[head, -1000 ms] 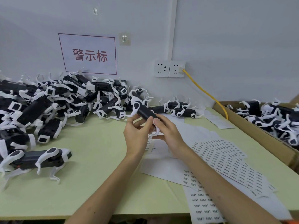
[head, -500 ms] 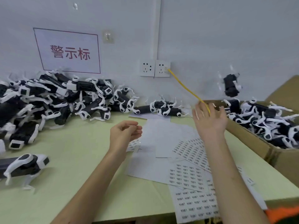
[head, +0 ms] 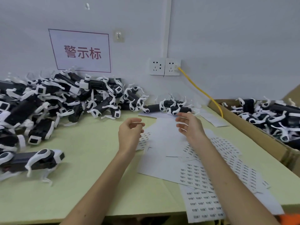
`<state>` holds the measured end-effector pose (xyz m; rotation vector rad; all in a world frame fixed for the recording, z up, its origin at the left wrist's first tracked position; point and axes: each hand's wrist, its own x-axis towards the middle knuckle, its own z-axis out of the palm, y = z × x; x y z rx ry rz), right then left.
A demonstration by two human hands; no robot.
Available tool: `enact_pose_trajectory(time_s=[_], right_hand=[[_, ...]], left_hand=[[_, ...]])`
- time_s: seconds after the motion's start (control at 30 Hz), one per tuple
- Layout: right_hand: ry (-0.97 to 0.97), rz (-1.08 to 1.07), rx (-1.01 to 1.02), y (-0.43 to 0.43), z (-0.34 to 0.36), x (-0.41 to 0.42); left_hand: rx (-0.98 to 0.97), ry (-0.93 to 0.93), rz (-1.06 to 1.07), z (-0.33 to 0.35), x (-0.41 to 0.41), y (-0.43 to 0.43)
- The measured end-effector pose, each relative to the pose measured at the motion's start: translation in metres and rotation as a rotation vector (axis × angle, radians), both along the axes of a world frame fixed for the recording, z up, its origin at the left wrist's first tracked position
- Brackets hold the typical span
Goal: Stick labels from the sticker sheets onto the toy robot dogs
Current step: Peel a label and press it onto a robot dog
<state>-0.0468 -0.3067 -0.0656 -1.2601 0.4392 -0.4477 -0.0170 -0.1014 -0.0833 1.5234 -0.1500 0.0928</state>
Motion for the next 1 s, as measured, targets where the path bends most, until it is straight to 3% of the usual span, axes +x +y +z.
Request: enact_pose_trajectory(time_s=[0.2, 0.3, 0.37, 0.43, 0.57, 0.7, 1.0], right_hand=[[0.016, 0.046, -0.174, 0.011, -0.002, 0.001], [0.025, 0.073, -0.215, 0.015, -0.002, 0.001], [0.023, 0.087, -0.234, 0.015, -0.002, 0.000], [0.027, 0.102, -0.250, 0.017, -0.002, 0.000], [0.018, 0.110, -0.261, 0.016, -0.003, 0.000], [0.014, 0.121, -0.260, 0.016, -0.004, 0.001], [0.032, 0.144, -0.283, 0.016, -0.004, 0.002]], left_hand=[[0.430, -0.104, -0.006, 0.017, 0.011, 0.027], [0.916, -0.244, 0.189, 0.029, -0.002, 0.065], [1.091, -0.303, 0.382, 0.031, -0.021, 0.102], [1.116, -0.286, 0.538, 0.025, -0.043, 0.147], [0.959, -0.150, 0.662, 0.012, -0.073, 0.222], [0.931, -0.010, 0.476, 0.002, -0.059, 0.252], [1.013, -0.119, 0.280, -0.015, 0.012, 0.191]])
